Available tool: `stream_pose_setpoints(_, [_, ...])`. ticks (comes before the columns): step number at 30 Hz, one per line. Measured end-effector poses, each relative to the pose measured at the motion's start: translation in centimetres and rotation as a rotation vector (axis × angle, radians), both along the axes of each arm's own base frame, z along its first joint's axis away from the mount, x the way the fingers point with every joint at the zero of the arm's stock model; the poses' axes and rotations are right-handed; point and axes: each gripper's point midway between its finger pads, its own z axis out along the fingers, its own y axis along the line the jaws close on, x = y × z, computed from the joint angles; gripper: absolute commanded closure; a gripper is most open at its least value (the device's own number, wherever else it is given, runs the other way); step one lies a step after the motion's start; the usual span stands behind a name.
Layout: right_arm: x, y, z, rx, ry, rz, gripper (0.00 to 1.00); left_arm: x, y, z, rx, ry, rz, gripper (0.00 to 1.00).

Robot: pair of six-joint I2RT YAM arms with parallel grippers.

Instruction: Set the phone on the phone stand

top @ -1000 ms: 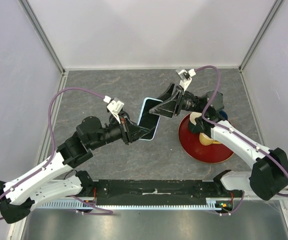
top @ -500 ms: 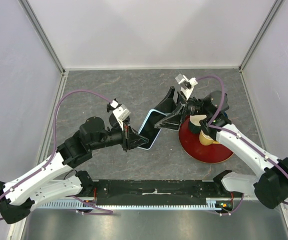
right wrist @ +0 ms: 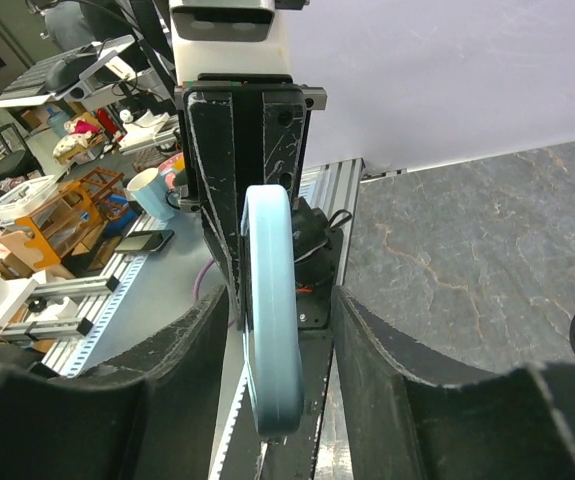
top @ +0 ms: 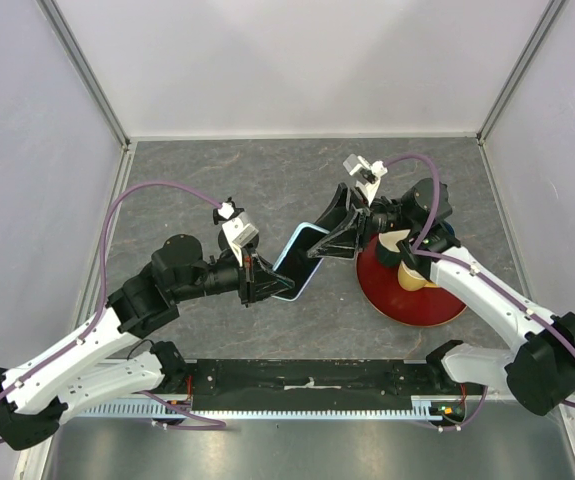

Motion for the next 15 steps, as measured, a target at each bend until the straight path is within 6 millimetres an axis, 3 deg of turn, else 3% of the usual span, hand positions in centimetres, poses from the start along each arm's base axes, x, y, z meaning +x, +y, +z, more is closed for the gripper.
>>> stream_pose_setpoints(7, [0.03, 0.04, 0.06, 0.003, 0.0, 0.001, 0.68, -0.03, 0.0, -0.08, 0.003, 0.001, -0.002, 0.98])
stream_pose_setpoints(9, [-0.08, 0.09, 0.19, 0.008, -0.007, 0.004, 0.82, -0.03, -0.07, -0.17, 0.006, 0.004, -0.004, 0.98])
stream_pose_setpoints(10, [-0.14, 0.11, 0.25, 0.01, -0.009, 0.006, 1.0, -0.01, -0.11, -0.24, 0.008, 0.005, -0.005, 0.98])
stream_pose_setpoints(11, [-0.29, 0.1, 0.3, 0.01, -0.006, 0.013, 1.0, -0.03, -0.13, -0.28, 0.009, 0.004, -0.008, 0.98])
stream_pose_setpoints(14, [-0.34, 0.11, 0.5, 0.019, -0.017, 0.012, 1.0, 0.12, -0.03, -0.1, 0.012, -0.007, 0.0, 0.73])
stream_pose_setpoints(15, [-0.3, 0.13, 0.62, 0.023, -0.02, 0.006, 1.0, 0.26, 0.04, -0.16, 0.017, -0.007, 0.009, 0.55])
